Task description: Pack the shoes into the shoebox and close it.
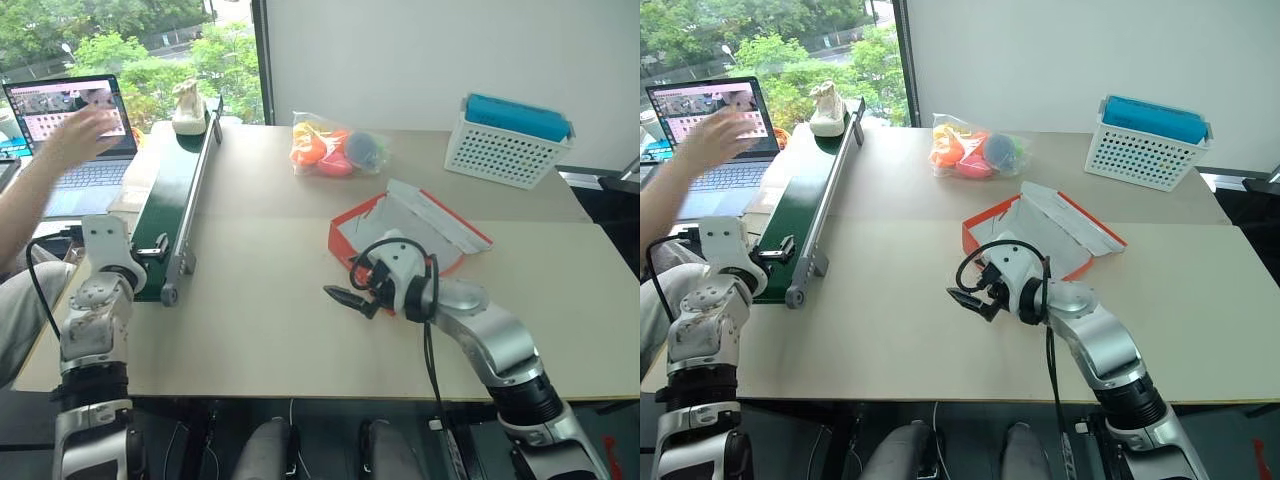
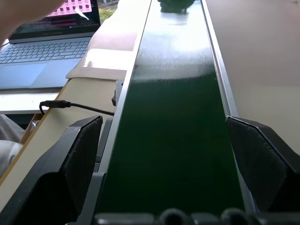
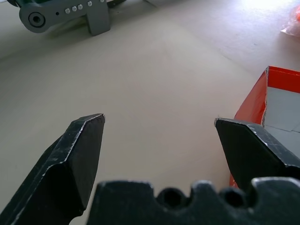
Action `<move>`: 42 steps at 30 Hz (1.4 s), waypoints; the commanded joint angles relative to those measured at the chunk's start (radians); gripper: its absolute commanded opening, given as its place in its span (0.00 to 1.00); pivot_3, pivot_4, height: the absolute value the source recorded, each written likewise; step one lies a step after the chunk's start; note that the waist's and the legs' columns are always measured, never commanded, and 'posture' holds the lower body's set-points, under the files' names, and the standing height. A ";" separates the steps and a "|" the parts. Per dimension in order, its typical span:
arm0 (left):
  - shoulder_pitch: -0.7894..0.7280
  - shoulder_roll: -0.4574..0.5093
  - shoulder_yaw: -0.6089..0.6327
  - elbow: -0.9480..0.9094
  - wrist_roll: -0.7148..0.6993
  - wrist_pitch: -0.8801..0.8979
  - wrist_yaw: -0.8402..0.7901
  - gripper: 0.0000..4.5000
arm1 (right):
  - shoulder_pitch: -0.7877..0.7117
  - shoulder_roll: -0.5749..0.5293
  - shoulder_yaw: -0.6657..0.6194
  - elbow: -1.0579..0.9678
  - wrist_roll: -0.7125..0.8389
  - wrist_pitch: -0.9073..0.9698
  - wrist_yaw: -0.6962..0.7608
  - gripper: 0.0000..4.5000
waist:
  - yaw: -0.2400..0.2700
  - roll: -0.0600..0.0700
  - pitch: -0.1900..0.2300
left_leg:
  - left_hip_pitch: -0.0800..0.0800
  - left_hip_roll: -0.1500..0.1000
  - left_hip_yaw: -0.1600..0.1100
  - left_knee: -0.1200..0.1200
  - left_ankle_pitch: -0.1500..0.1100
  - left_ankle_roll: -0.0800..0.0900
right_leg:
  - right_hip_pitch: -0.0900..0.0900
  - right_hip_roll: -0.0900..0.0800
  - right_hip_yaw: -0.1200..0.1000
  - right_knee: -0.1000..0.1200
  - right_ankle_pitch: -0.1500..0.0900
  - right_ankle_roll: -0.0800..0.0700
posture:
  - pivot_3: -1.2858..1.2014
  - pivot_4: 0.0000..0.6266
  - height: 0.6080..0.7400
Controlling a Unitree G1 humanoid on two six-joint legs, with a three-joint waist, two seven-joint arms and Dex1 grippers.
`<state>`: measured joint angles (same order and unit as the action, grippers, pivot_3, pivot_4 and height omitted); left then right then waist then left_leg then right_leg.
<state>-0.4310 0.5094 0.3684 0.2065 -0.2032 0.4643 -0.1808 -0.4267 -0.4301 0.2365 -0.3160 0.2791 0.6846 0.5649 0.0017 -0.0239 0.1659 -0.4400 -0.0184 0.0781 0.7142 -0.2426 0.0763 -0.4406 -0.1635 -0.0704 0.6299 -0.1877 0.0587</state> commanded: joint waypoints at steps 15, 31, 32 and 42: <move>-0.062 -0.002 -0.032 0.023 0.000 0.025 -0.007 1.00 | -0.013 0.097 -0.059 -0.022 -0.017 0.128 -0.123 0.98 | -0.003 0.000 0.000 | 0.000 0.000 0.000 0.000 0.000 0.000 | 0.000 0.000 0.000 0.000 0.000 0.000 | 0.52 0.24 0.69; -0.126 -0.019 -0.042 0.062 0.011 0.007 0.015 1.00 | -0.018 0.104 -0.057 -0.001 -0.040 0.133 -0.159 0.98 | -0.009 0.000 0.000 | 0.000 0.000 0.000 -0.001 0.001 0.001 | 0.000 0.000 0.000 0.000 0.000 0.000 | 0.52 0.24 0.69; -0.127 -0.020 -0.041 0.063 0.012 0.005 0.018 1.00 | -0.016 0.104 -0.056 -0.002 -0.041 0.134 -0.159 0.98 | -0.009 0.000 0.000 | 0.000 0.000 0.000 -0.001 0.001 0.001 | 0.000 0.000 0.000 0.000 0.000 0.000 | 0.52 0.24 0.69; -0.144 -0.024 -0.003 0.074 0.009 -0.058 0.082 1.00 | -0.006 0.105 -0.055 0.011 -0.048 0.129 -0.166 0.98 | -0.010 0.000 0.000 | 0.000 0.000 0.000 -0.001 0.001 0.001 | 0.000 0.000 0.000 0.000 0.000 0.000 | 0.52 0.24 0.69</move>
<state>-0.5458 0.4722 0.3389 0.2900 -0.1952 0.4462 -0.1170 -0.4265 -0.3276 0.1958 -0.2904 0.2361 0.8157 0.4025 -0.0086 -0.0242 0.1659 -0.4400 -0.0187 0.0781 0.7133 -0.2415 0.0771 -0.4409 -0.1631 -0.0704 0.6298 -0.1877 0.0587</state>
